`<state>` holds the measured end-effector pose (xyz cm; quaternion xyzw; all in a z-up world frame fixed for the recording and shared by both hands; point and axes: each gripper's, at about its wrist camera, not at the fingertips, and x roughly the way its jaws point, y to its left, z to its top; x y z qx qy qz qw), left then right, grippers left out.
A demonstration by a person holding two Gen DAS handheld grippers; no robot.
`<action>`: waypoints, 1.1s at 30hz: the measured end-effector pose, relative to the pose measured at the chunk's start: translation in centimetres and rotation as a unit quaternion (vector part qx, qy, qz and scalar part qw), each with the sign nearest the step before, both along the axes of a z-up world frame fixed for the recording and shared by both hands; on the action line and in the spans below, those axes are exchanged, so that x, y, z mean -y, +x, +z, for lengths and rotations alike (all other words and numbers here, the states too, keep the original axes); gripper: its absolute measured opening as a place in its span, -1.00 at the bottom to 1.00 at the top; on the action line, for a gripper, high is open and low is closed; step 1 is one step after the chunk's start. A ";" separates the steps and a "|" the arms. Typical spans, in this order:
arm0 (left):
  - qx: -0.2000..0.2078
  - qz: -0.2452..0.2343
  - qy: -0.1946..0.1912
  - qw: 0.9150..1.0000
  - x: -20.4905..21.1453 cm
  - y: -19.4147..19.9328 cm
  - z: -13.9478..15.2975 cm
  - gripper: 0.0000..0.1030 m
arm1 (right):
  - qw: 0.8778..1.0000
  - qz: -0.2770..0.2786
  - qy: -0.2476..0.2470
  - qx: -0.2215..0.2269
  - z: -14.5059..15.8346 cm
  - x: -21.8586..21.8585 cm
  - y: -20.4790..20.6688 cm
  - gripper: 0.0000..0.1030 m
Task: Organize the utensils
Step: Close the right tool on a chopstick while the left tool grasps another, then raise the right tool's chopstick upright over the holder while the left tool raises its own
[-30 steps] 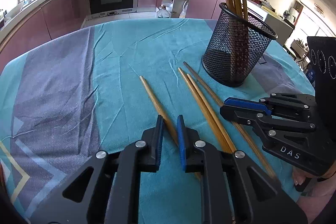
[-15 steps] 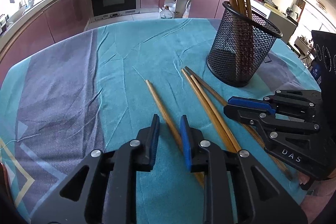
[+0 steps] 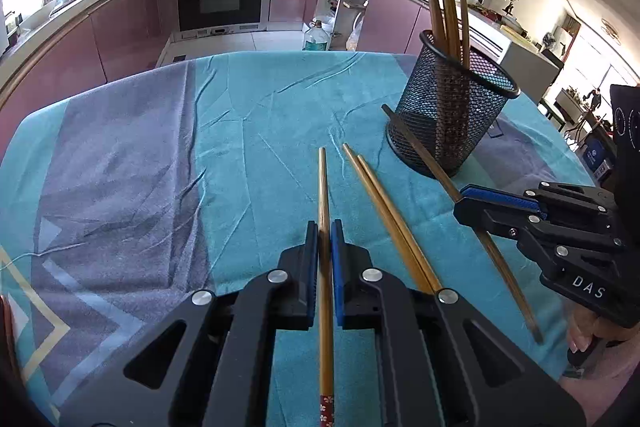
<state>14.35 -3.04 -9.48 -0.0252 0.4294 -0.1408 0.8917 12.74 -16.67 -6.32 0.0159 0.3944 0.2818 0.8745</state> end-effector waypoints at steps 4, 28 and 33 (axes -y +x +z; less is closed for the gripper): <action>0.010 -0.012 -0.027 1.000 -0.5 -0.7 1.6 -0.86 | 1.000 0.001 0.022 0.011 1.3 0.9 -0.8 -0.90; 0.114 -0.056 -0.145 0.981 -2.2 -4.3 12.0 -0.86 | 0.989 -0.033 0.091 0.111 8.1 5.6 -2.4 -0.90; 0.134 -0.062 -0.162 0.976 -2.2 -3.9 14.0 -0.87 | 0.987 -0.035 0.095 0.127 9.3 6.1 -1.9 -0.90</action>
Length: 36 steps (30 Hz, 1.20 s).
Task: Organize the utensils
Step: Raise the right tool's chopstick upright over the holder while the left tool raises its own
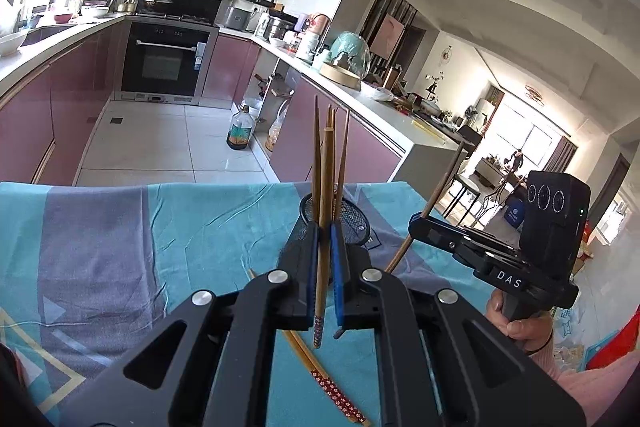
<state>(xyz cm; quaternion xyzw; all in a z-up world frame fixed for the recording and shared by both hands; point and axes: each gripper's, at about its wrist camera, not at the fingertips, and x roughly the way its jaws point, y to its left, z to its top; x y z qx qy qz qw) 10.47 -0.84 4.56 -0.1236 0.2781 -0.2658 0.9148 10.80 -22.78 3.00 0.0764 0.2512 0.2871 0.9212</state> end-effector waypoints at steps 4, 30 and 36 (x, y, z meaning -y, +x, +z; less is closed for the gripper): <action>0.015 0.000 0.000 1.000 0.5 0.5 1.4 -0.87 | 1.000 -0.003 0.001 0.013 1.0 0.3 0.2 -0.90; 0.077 -0.005 -0.001 0.997 2.9 4.3 8.2 -0.87 | 0.996 -0.034 -0.002 0.078 6.1 2.1 3.7 -0.90; 0.080 -0.005 0.003 0.997 3.6 5.3 8.3 -0.87 | 0.996 -0.045 0.006 0.073 5.9 2.6 4.7 -0.90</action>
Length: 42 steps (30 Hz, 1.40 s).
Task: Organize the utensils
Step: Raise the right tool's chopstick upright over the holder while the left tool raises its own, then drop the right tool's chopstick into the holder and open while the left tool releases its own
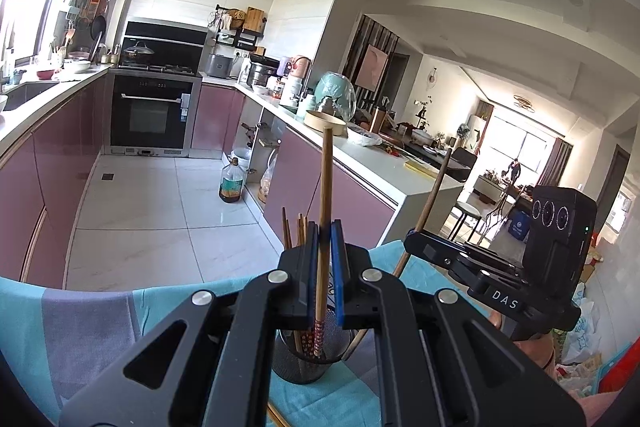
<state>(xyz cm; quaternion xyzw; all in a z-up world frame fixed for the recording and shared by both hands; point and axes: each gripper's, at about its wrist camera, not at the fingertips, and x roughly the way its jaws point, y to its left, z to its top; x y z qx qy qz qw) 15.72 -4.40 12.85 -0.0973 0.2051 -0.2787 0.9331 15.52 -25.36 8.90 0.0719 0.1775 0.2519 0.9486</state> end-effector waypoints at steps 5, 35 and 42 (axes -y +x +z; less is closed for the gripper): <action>-0.001 0.006 0.017 1.000 0.6 0.1 -0.7 -0.87 | 1.000 -0.007 0.008 0.000 -0.1 0.3 0.4 -0.90; -0.092 -0.027 0.114 0.989 3.5 1.9 -5.0 -0.87 | 0.994 -0.016 -0.042 -0.097 -5.9 -2.5 3.9 -0.89; -0.109 -0.023 0.121 0.986 4.2 4.4 -5.6 -0.85 | 0.993 -0.025 -0.040 -0.111 -6.7 -2.4 4.8 -0.89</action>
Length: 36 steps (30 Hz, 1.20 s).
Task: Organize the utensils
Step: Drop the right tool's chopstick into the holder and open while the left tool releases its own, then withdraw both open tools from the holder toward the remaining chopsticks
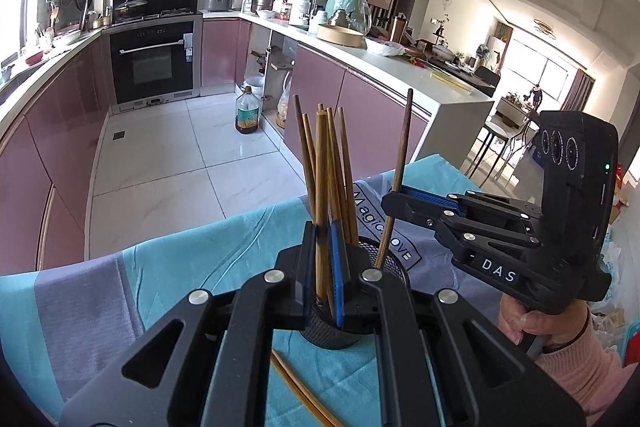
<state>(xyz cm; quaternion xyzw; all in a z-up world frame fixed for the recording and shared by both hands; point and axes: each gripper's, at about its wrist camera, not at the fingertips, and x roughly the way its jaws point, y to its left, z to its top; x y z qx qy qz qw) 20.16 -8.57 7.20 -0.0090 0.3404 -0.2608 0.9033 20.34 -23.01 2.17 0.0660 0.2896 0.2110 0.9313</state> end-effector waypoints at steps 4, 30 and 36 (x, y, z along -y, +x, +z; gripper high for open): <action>-0.013 0.010 -0.007 1.000 0.0 1.2 -0.8 -0.79 | 1.000 -0.007 0.002 -0.003 -0.2 0.1 0.4 -0.85; 0.049 0.097 -0.016 0.994 -6.0 -4.5 -4.0 0.50 | 0.997 0.052 -0.037 0.050 0.4 -1.8 -6.9 -0.33; 0.047 0.128 0.012 0.991 -7.7 -6.3 -6.3 0.58 | 0.994 0.092 -0.050 0.000 -3.3 -4.1 -8.5 -0.31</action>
